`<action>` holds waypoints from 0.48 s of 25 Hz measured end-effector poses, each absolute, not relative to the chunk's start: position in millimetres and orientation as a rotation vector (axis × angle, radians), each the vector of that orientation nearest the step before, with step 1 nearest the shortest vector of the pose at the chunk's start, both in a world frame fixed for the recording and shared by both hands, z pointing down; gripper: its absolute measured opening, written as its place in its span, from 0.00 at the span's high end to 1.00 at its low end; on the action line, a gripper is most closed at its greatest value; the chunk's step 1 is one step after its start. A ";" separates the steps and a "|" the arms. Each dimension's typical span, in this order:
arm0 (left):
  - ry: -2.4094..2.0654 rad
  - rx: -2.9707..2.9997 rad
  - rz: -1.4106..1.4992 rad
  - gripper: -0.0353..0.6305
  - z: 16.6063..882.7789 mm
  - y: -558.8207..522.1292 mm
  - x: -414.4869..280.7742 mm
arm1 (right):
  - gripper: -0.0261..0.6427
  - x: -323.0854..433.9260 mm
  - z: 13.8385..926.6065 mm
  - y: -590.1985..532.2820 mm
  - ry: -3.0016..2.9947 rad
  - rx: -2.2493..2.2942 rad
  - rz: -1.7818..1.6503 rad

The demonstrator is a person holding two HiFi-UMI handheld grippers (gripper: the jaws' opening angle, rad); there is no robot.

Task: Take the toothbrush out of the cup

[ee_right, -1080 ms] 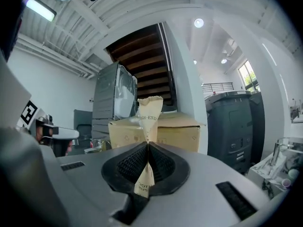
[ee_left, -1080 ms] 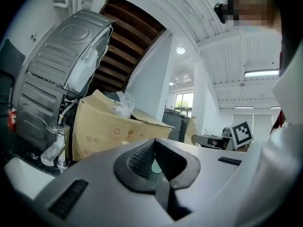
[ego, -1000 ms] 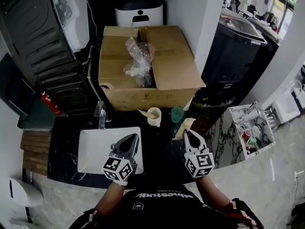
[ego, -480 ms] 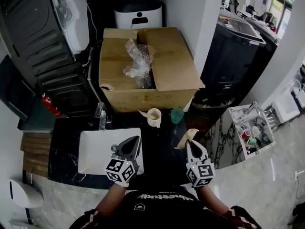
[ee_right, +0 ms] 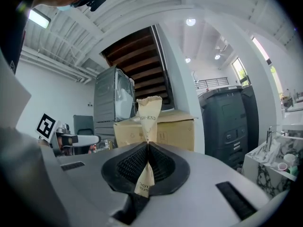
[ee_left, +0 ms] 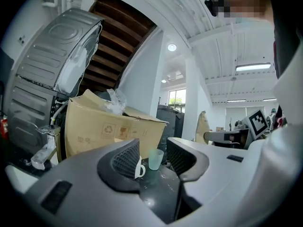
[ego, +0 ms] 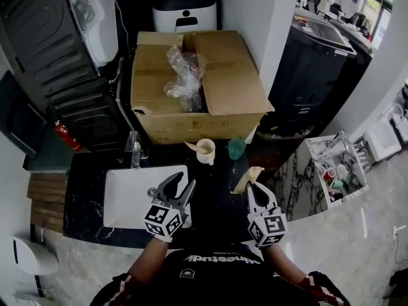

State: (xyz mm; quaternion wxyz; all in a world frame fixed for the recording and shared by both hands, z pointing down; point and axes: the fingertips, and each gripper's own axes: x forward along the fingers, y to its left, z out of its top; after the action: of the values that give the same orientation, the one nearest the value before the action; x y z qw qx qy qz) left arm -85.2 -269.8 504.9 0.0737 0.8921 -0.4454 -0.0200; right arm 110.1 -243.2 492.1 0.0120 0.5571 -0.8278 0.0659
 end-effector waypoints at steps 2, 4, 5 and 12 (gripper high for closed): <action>-1.346 2.673 -0.040 0.69 513.3 -280.0 -85.4 | 0.90 111.2 491.9 -243.3 -2.581 1.739 0.208; -1.345 2.665 -0.011 0.69 525.9 -292.5 -83.7 | 0.90 113.4 492.2 -243.3 -2.578 1.743 0.214; -1.345 2.660 0.000 0.69 532.6 -299.1 -82.4 | 0.90 114.9 492.4 -243.2 -2.575 1.747 0.218; -1.375 2.576 0.037 0.69 577.4 -357.7 -77.0 | 0.90 122.6 490.9 -246.1 -2.561 1.763 0.234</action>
State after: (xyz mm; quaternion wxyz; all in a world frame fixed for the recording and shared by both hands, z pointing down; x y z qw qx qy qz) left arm -77.0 -357.7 577.4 0.1104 0.8767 -0.4680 0.0127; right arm 122.6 -246.1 490.9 0.0118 0.5652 -0.8214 0.0751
